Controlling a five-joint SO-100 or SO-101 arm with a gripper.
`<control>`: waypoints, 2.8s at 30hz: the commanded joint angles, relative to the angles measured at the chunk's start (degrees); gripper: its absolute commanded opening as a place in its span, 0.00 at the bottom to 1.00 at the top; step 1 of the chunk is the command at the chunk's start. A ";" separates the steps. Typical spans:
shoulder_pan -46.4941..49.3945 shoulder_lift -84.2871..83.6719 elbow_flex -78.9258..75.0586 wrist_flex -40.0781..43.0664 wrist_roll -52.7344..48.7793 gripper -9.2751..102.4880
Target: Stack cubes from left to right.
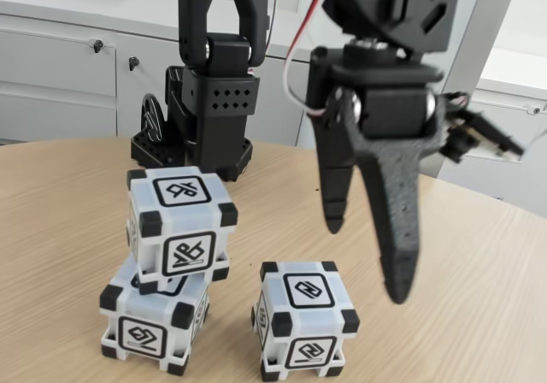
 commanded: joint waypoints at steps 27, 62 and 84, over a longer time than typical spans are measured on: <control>6.33 -5.80 4.57 -7.21 -6.86 0.43; 6.50 -4.92 4.13 -6.24 -5.10 0.28; 11.16 2.11 -4.48 -6.06 -3.43 0.27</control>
